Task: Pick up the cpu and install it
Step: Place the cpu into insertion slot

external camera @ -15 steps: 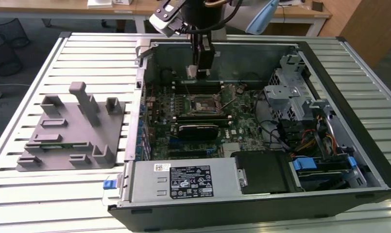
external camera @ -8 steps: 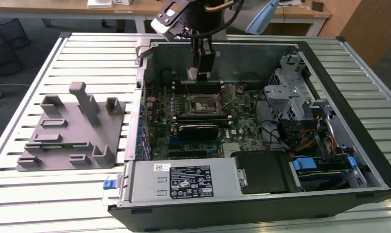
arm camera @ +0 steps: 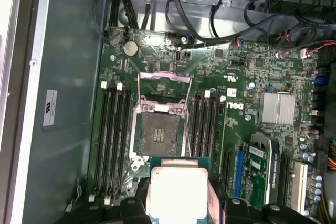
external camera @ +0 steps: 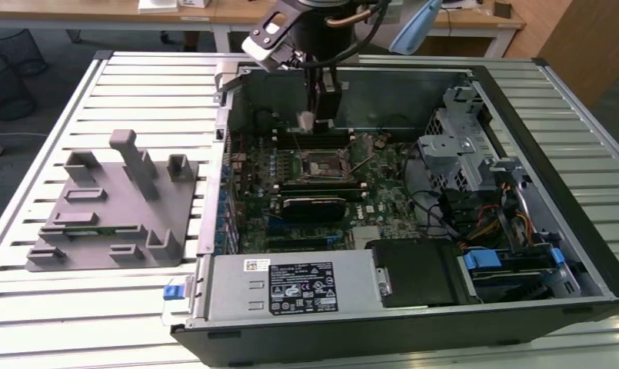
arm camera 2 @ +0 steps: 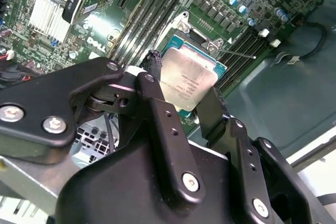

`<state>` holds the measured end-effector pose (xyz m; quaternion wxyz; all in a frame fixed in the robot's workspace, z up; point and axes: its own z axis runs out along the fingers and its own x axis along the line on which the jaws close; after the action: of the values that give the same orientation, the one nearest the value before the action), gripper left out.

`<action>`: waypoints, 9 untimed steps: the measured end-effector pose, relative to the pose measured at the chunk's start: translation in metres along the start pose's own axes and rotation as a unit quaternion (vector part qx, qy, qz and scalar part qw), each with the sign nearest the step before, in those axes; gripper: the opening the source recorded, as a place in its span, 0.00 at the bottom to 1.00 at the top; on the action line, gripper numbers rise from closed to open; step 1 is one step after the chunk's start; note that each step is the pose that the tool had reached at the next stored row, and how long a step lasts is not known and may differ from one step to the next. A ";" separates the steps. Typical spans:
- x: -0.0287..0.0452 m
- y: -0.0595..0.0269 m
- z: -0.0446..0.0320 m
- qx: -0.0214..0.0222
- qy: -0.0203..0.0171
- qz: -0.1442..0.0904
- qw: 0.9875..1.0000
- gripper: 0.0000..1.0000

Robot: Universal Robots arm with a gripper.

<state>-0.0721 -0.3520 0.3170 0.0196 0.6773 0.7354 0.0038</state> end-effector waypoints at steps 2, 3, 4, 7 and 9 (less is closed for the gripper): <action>0.0001 0.0012 0.0025 0.000 0.000 0.001 1.000 0.52; 0.0002 0.0018 0.0036 0.000 0.000 0.002 1.000 0.52; 0.0002 0.0024 0.0048 0.000 0.000 0.002 1.000 0.52; 0.0004 0.0030 0.0074 0.000 0.000 0.003 1.000 0.52; 0.0004 0.0030 0.0088 0.000 0.000 0.003 1.000 0.52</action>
<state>-0.0688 -0.3515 0.3083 0.0196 0.6797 0.7332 0.0037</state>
